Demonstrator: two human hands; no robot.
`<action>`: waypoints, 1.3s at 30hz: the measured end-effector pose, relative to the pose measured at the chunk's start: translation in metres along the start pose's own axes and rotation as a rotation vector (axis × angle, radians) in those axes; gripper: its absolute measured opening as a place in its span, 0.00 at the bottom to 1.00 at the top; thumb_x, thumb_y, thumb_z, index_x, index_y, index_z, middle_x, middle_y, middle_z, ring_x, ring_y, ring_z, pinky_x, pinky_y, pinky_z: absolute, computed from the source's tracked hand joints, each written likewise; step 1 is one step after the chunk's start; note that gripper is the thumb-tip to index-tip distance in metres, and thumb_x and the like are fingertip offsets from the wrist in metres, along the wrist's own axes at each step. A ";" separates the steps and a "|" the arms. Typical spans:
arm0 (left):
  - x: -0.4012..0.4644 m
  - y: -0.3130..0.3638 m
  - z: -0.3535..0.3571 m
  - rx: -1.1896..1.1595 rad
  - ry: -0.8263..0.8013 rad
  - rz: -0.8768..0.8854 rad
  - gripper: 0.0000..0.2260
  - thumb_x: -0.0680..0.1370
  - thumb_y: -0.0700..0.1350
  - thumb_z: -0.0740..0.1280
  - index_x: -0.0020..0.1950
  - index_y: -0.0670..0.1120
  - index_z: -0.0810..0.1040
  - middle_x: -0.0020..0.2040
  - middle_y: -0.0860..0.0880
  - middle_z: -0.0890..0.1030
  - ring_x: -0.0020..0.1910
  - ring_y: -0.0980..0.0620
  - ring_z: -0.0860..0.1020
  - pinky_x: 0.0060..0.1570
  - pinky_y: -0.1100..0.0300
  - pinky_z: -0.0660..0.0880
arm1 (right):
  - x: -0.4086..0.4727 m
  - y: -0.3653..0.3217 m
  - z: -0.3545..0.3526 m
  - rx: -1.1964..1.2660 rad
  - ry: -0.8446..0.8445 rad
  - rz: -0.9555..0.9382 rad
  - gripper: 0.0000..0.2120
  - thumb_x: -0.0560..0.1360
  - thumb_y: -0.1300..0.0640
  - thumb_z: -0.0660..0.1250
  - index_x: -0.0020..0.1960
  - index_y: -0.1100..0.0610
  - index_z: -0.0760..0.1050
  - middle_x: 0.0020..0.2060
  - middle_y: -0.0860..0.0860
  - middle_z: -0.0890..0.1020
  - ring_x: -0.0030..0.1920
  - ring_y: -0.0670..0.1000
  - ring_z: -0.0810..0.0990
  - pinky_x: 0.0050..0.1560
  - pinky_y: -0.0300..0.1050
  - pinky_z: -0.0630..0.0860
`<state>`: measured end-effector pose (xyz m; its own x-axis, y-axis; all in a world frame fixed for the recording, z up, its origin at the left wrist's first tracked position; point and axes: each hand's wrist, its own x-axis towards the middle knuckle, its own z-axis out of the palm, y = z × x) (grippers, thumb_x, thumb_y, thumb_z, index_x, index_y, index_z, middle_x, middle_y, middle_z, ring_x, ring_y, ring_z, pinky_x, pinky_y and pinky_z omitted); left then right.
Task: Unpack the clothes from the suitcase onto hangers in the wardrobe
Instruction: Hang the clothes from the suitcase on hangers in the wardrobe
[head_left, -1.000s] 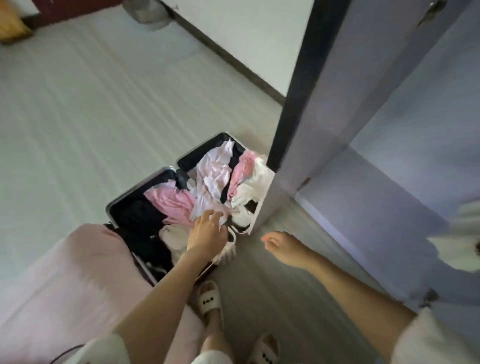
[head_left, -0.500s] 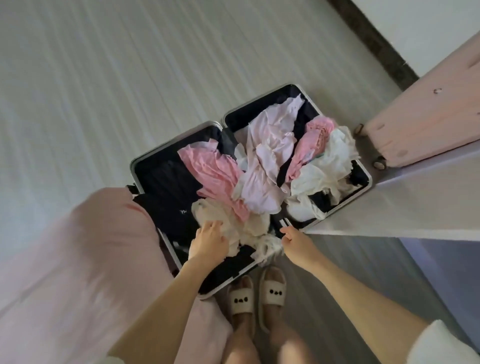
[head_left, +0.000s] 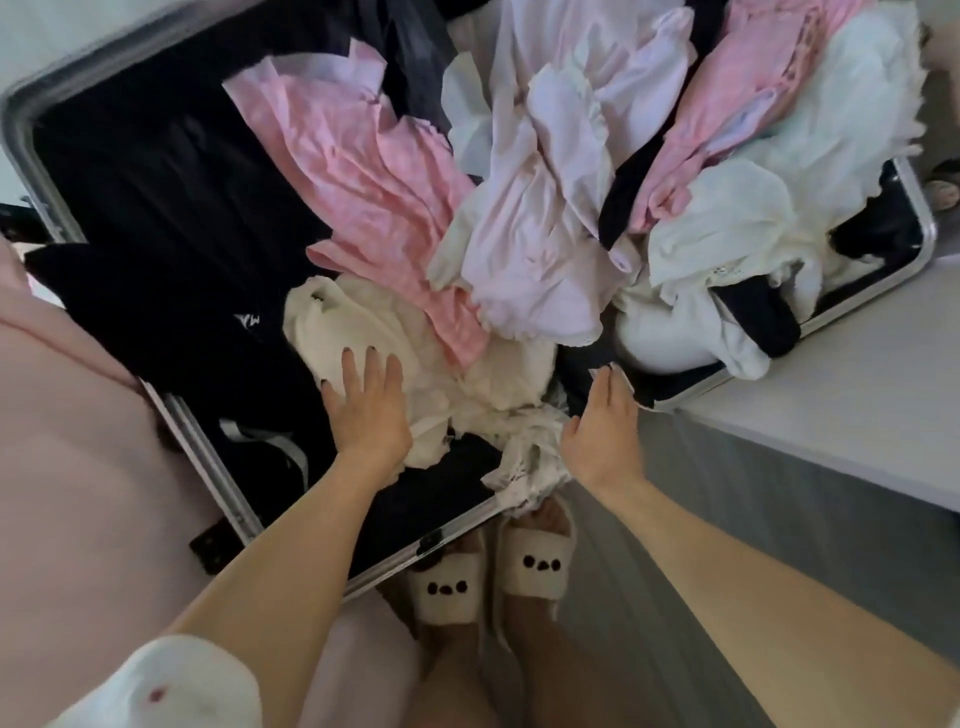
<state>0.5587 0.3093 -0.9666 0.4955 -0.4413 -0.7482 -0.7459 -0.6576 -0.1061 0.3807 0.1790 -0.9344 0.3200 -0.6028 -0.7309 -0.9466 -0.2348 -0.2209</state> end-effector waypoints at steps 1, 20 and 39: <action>0.006 -0.001 0.004 0.025 0.012 -0.018 0.26 0.77 0.45 0.61 0.73 0.47 0.56 0.75 0.46 0.55 0.74 0.43 0.49 0.67 0.42 0.56 | -0.002 0.002 0.004 -0.005 0.027 -0.013 0.32 0.77 0.61 0.56 0.75 0.65 0.42 0.75 0.58 0.46 0.76 0.56 0.43 0.76 0.46 0.45; -0.184 -0.014 -0.202 -1.271 0.047 0.037 0.16 0.81 0.41 0.57 0.69 0.45 0.64 0.53 0.47 0.74 0.52 0.47 0.74 0.53 0.53 0.72 | -0.174 -0.089 -0.166 0.558 -0.295 -0.110 0.29 0.78 0.63 0.56 0.76 0.49 0.49 0.74 0.47 0.57 0.70 0.51 0.64 0.57 0.41 0.71; -0.486 0.016 -0.379 -1.068 -0.130 0.514 0.20 0.76 0.46 0.66 0.65 0.39 0.72 0.60 0.44 0.76 0.52 0.50 0.73 0.57 0.57 0.69 | -0.449 -0.044 -0.315 0.583 -0.086 -0.176 0.13 0.77 0.61 0.58 0.62 0.55 0.66 0.49 0.51 0.77 0.42 0.51 0.80 0.39 0.41 0.76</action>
<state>0.4747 0.2824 -0.3564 0.1520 -0.7770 -0.6109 -0.0650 -0.6246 0.7782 0.2906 0.2195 -0.3928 0.4917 -0.5239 -0.6955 -0.7530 0.1452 -0.6418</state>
